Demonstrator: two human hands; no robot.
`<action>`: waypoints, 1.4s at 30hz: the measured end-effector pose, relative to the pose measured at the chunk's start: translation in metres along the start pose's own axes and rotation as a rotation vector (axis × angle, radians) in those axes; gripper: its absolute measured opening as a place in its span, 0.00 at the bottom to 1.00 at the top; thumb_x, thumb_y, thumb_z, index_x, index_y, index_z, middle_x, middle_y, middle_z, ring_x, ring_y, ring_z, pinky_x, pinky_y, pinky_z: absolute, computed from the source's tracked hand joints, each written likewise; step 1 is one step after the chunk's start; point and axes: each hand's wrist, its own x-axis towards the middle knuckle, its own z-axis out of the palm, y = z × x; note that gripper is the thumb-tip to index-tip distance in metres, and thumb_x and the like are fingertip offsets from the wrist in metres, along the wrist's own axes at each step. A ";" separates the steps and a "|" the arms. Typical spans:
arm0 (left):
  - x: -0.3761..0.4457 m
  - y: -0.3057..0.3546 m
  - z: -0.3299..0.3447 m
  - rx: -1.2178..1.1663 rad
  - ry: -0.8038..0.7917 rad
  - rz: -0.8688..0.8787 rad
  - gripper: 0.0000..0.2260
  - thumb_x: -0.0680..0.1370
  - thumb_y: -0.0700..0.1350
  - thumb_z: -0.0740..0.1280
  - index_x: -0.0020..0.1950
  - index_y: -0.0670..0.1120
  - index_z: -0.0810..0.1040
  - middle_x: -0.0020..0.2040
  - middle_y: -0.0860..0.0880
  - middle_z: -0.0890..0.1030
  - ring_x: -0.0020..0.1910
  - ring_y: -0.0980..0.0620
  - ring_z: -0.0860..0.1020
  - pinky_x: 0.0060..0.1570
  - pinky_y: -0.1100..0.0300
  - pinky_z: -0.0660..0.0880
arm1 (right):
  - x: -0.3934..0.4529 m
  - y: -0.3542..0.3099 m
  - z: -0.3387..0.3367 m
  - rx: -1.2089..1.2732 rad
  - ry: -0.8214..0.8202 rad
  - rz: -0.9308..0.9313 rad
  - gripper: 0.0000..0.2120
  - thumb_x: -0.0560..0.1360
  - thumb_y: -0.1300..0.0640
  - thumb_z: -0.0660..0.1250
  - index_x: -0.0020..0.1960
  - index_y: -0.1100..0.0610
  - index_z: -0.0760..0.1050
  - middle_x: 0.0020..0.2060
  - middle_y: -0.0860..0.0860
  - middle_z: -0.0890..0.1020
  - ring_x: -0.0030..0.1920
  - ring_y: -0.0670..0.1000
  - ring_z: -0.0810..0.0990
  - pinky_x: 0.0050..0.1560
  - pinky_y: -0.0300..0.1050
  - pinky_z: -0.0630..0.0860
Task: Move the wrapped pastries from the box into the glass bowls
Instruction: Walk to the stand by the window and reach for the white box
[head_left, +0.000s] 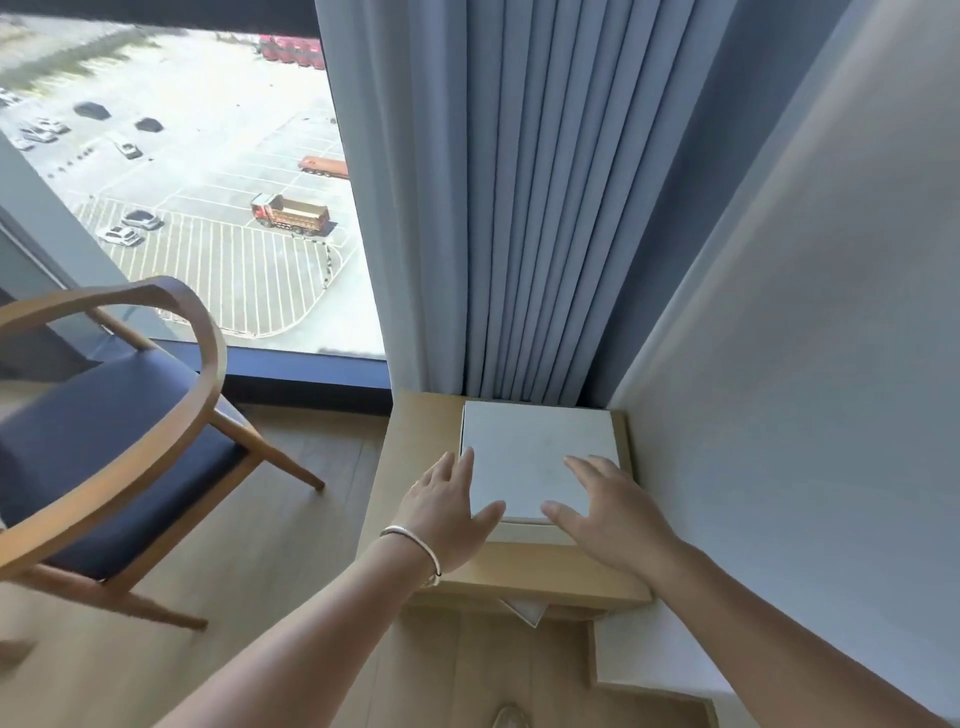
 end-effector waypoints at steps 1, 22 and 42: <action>0.010 0.000 0.006 -0.038 -0.014 -0.012 0.35 0.77 0.63 0.56 0.77 0.52 0.43 0.79 0.49 0.50 0.76 0.50 0.51 0.72 0.51 0.55 | 0.009 0.008 0.005 0.008 -0.015 0.005 0.35 0.75 0.34 0.60 0.76 0.48 0.57 0.75 0.47 0.62 0.73 0.50 0.61 0.70 0.50 0.65; 0.137 -0.048 0.111 -0.519 -0.050 -0.290 0.24 0.77 0.46 0.67 0.70 0.40 0.64 0.67 0.41 0.69 0.67 0.45 0.66 0.57 0.61 0.59 | 0.125 0.128 0.087 0.417 -0.024 0.495 0.41 0.74 0.39 0.67 0.78 0.54 0.52 0.76 0.53 0.59 0.74 0.56 0.61 0.71 0.55 0.64; 0.130 -0.036 0.089 -0.515 0.024 -0.256 0.14 0.74 0.53 0.66 0.56 0.50 0.72 0.53 0.50 0.79 0.52 0.48 0.76 0.52 0.48 0.75 | 0.124 0.133 0.078 0.649 0.043 0.587 0.42 0.67 0.38 0.73 0.74 0.55 0.61 0.70 0.50 0.71 0.68 0.54 0.70 0.67 0.55 0.69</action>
